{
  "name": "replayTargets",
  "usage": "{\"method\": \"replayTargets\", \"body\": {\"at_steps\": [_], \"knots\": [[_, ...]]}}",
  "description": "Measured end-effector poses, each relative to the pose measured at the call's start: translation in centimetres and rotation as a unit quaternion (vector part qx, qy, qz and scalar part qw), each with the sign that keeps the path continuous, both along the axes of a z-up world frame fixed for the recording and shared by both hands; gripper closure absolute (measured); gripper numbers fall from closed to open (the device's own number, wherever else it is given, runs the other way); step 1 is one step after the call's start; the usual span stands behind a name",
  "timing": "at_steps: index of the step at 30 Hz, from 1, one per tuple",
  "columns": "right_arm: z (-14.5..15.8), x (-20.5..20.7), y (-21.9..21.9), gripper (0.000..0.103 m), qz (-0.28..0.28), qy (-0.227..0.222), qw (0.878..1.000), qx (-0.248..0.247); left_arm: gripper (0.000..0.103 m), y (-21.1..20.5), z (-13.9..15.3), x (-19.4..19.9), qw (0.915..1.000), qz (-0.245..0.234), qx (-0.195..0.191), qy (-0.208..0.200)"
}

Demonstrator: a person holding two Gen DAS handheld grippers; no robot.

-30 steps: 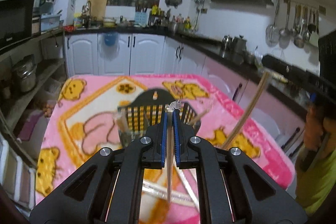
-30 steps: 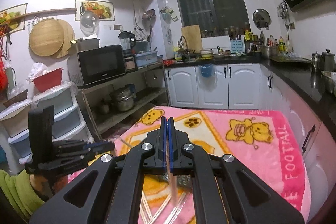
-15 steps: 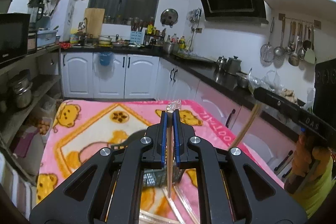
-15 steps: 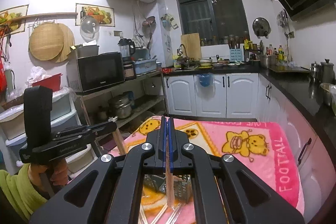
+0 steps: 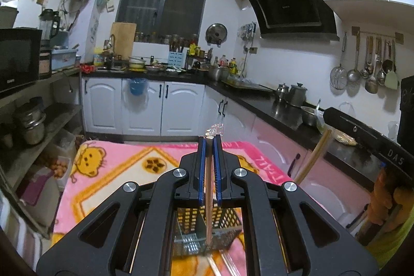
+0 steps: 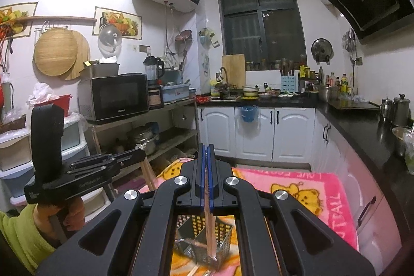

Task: Organize utensils
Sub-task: 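Carry the chopstick with the left gripper and lower it into the caddy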

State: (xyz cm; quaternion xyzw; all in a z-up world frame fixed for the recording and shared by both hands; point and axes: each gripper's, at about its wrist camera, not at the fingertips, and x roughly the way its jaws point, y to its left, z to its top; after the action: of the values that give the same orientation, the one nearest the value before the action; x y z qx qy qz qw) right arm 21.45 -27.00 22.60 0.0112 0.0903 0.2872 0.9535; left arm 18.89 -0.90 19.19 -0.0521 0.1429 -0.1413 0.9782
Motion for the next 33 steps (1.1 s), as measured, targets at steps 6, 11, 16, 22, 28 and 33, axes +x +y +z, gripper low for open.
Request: {"method": "replayTargets", "body": {"at_steps": [6,11,16,22,28,33], "knots": [[1.4,0.9,0.9,0.101,0.002,-0.019,1.000,-0.007,0.100,0.1,0.5,1.1,1.0000,0.005,-0.003,-0.006],[2.1,2.1,1.5,0.101,0.007,-0.024,1.000,0.001,0.100,-0.2,0.6,2.2,0.9999,0.011,-0.001,-0.011],[2.0,3.5,2.3,0.101,0.017,-0.019,1.000,0.000,0.100,0.0,0.2,3.4,0.9998,0.017,-0.003,-0.007],[0.1,5.1,3.4,0.101,0.023,0.004,1.000,-0.004,0.100,0.3,-1.2,4.4,0.9997,0.024,-0.006,0.006],[-2.4,6.5,4.5,0.101,0.022,0.039,0.999,-0.008,0.100,0.1,-2.8,4.8,0.9995,0.026,0.000,0.018],[-3.9,7.2,4.9,0.101,0.018,0.059,0.998,-0.004,0.100,-0.1,-4.1,5.0,0.9992,0.025,0.002,0.033]]}}
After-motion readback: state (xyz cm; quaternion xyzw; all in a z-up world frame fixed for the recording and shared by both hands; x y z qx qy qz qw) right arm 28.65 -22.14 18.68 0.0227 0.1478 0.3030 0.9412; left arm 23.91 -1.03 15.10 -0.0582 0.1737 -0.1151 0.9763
